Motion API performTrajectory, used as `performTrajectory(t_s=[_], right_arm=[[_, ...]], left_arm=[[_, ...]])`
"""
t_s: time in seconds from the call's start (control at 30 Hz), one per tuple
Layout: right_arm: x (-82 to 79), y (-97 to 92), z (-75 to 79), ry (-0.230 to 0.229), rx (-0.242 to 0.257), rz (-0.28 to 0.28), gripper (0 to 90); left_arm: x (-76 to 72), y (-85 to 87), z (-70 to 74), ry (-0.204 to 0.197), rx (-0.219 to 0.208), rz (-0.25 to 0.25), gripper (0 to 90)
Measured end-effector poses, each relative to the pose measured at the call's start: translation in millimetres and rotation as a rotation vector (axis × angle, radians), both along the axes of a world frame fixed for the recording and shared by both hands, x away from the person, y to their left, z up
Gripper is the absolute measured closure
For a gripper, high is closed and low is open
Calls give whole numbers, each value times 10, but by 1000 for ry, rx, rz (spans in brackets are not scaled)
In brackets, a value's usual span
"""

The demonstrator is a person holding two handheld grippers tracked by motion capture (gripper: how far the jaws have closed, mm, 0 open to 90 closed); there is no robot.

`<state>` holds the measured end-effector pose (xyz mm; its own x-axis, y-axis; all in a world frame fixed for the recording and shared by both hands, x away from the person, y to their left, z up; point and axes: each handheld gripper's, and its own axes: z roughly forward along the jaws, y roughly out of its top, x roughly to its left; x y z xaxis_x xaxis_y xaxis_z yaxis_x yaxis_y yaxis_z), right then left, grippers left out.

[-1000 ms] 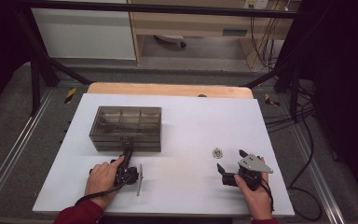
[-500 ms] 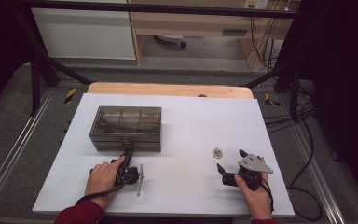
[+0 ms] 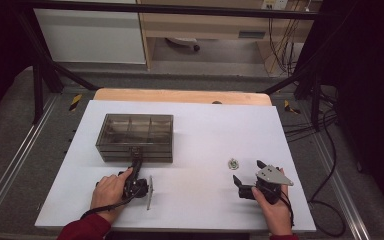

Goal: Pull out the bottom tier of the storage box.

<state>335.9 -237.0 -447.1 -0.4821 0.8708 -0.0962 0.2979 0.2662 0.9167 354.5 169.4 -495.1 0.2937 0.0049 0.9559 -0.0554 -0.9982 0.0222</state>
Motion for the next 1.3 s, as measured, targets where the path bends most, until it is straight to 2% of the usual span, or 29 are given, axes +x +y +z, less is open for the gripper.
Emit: performTrajectory(t_s=[0.3,0.6,0.9,1.13,1.3], right_arm=[[-2,-3,3,0,0,-2,25],[-2,-8,8,-4,-2,-3,25],[-2,-8,7,-2,-6,-2,25],[2,11,0,2,-16,4,25],[2,2,2,1,-13,4,24]], left_arm=[[-55,-14,1,3,8,9,809],[-275,-11,2,8,36,-6,808],[-317,-15,8,17,30,-2,807],[-329,-16,18,30,3,9,803],[-348,19,62,43,-50,24,758]])
